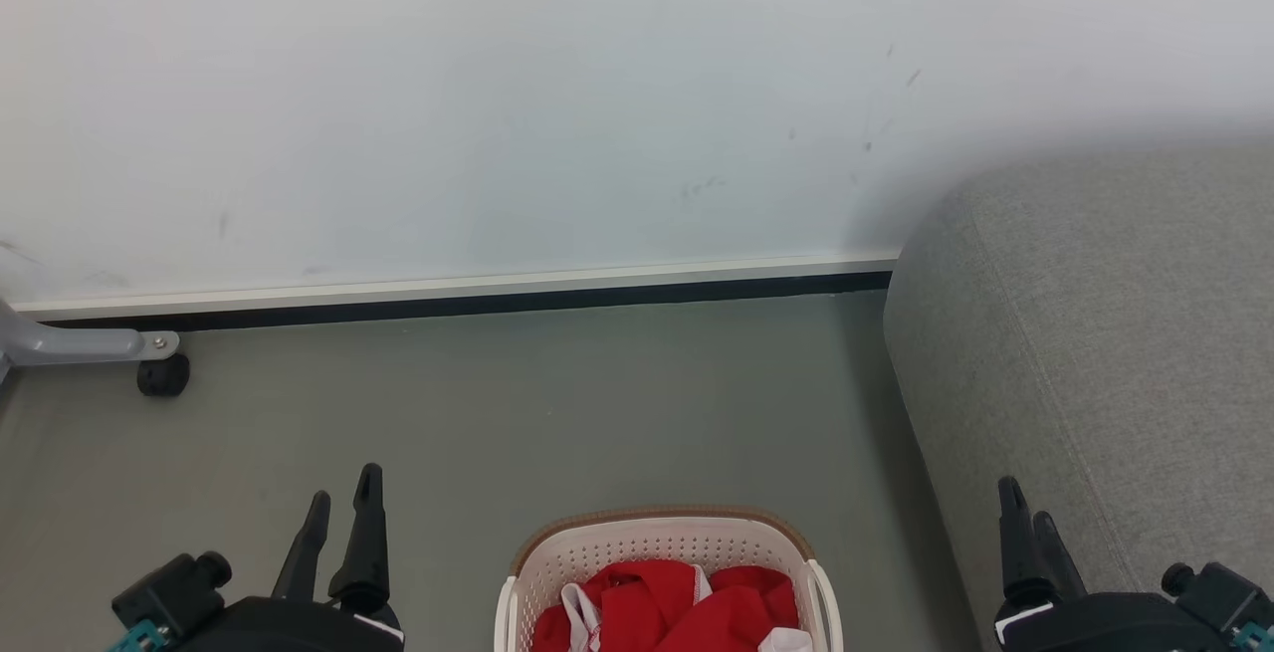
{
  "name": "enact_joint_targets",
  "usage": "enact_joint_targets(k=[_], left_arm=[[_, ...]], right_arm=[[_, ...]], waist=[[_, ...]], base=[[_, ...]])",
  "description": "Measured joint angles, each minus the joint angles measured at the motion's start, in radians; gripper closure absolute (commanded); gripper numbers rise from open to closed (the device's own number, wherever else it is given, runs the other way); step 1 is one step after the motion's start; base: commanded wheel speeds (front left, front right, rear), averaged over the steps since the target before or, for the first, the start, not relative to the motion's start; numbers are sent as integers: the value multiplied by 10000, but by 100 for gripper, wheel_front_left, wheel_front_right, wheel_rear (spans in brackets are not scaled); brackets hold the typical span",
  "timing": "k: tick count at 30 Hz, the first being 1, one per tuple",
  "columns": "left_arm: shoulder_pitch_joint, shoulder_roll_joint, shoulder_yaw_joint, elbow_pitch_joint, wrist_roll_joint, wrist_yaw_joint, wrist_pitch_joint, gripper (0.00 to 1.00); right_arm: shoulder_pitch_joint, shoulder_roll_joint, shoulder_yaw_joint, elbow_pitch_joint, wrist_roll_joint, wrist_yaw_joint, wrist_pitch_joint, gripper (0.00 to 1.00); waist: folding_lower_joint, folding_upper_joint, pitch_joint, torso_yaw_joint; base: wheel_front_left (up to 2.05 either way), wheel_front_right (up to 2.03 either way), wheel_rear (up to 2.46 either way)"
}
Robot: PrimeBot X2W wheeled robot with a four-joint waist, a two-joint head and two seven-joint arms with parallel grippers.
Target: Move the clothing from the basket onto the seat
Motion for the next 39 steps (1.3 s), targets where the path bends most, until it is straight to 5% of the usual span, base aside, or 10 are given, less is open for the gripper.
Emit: enact_joint_targets(k=[39], left_arm=[[907, 491, -709, -959, 6330, 1003, -1430, 0]], right_arm=[[252, -159, 1553, -523, -5724, -947, -1434, 0]], waist=[[0, -1, -236, -20]], base=[[0, 0, 0]])
